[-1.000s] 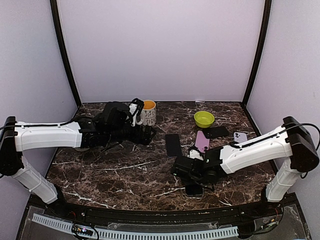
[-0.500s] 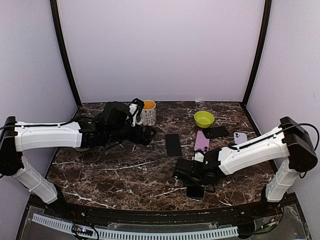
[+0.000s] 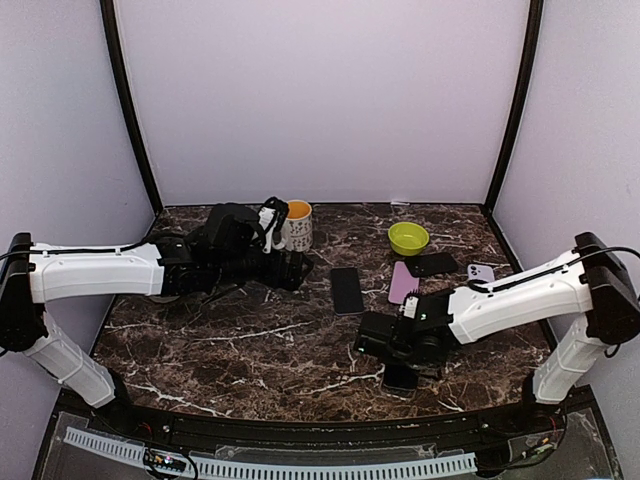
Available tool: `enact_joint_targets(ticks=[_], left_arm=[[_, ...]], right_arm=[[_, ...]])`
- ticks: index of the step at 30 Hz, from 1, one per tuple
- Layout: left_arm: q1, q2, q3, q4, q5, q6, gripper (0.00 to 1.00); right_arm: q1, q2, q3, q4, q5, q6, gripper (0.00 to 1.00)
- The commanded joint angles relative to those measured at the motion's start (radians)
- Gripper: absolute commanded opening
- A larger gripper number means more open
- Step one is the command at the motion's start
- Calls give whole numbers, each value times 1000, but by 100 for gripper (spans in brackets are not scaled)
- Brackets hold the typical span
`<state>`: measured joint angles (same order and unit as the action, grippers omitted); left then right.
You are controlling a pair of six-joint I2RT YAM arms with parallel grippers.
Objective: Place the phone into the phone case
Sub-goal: Adjust the phone case at the corner of the board.
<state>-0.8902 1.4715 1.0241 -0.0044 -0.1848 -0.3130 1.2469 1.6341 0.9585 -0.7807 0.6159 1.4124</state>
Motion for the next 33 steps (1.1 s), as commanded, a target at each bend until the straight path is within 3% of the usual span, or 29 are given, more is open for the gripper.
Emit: enact_joint_targets(ticks=[1, 8, 16, 21, 33], left_arm=[[-2, 5, -4, -11, 48, 25, 98], [-3, 62, 38, -39, 170, 37, 92], [-31, 188, 139, -110, 460, 100, 80], [-67, 255, 189, -193, 468, 128, 80], [-69, 260, 201, -209, 450, 134, 80]], right_arm=[[-18, -94, -28, -40, 47, 40, 19], [-149, -238, -144, 8, -36, -74, 19], [-300, -320, -248, -6, -123, -208, 19], [-346, -293, -274, 18, -156, -289, 18], [-346, -91, -162, 72, -239, -400, 16]])
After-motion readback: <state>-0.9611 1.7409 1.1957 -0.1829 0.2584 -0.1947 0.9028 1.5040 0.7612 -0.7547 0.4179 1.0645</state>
